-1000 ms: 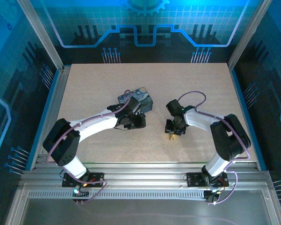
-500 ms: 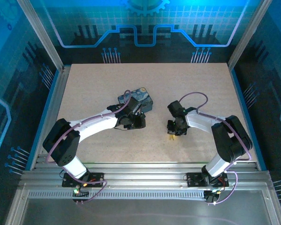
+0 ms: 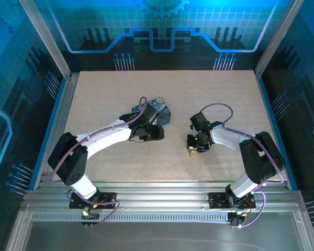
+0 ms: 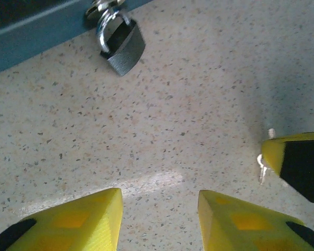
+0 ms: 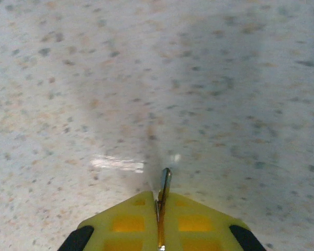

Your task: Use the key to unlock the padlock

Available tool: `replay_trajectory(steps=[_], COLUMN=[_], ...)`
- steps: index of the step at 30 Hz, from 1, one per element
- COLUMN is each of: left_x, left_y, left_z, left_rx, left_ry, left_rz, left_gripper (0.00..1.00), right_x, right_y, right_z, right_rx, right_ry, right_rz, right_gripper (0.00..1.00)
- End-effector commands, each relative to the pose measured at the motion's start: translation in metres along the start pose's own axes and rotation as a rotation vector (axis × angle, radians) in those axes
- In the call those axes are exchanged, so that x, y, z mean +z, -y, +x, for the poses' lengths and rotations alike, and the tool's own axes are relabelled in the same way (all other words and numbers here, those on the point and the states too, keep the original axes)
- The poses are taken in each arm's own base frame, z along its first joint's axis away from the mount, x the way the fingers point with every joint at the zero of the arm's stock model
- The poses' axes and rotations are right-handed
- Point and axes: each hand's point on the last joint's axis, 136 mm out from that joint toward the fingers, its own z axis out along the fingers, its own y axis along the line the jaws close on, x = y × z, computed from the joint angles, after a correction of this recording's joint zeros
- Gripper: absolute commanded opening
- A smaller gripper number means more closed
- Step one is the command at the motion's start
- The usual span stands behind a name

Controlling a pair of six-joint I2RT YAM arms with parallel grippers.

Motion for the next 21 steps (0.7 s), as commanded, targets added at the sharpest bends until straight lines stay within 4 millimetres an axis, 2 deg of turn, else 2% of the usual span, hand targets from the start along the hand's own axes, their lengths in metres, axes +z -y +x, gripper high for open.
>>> replay_trajectory(steps=[1,5,9,10,11,16,21], left_x=[-0.012,-0.018,-0.029,-0.033,-0.036,-0.047,-0.052], left_y=[0.016,0.034,0.051,0.054,0.057,0.065,0.063], left_z=[-0.009,-0.020,-0.028,-0.029,-0.031,-0.039,-0.050], left_rx=[0.050,0.069,0.122,0.135,0.145,0.158,0.117], left_ry=[-0.014,-0.028,-0.022,-0.021,-0.020,-0.010,0.005], left_rz=[0.062,0.233,0.407,0.444,0.474,0.592,0.666], left_gripper=[0.43,0.43,0.41,0.40,0.40,0.40,0.40], right_x=[-0.023,-0.056,-0.080,-0.095,-0.101,-0.126,-0.133], right_y=[-0.034,-0.072,-0.096,-0.107,-0.113,-0.132,-0.141], right_z=[-0.017,-0.027,-0.028,-0.036,-0.037,-0.039,-0.040], right_rx=[-0.171,-0.344,-0.447,-0.483,-0.508,-0.600,-0.653], right_ry=[0.079,0.165,0.190,0.220,0.226,0.237,0.219], right_rz=[-0.174,-0.362,-0.528,-0.577,-0.615,-0.747,-0.804], right_gripper=[0.00,0.00,0.00,0.00,0.00,0.00,0.00])
